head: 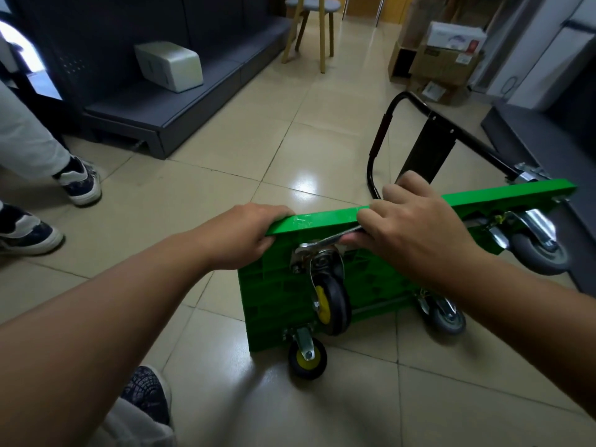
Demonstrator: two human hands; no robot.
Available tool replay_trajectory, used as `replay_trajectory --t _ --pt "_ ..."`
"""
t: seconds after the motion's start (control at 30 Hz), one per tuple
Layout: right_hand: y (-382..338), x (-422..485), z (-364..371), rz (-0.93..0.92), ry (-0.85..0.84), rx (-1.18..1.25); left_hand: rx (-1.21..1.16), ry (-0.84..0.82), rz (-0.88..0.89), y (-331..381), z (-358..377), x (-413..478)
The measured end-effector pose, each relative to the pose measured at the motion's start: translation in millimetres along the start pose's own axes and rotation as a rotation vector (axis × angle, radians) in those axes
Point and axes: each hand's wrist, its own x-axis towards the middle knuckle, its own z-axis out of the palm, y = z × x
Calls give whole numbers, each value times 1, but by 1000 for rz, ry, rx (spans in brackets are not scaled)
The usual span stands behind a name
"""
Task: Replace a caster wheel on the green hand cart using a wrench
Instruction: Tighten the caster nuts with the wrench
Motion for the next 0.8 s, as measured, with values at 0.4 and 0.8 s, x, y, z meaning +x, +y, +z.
replay_trajectory --t 0.4,0.8 --pt "2 39 -9 -165 -92 -257 14 11 -6 -1 1 3" --pt "-22 -15 38 212 78 62 10 27 -13 -1 2 2"
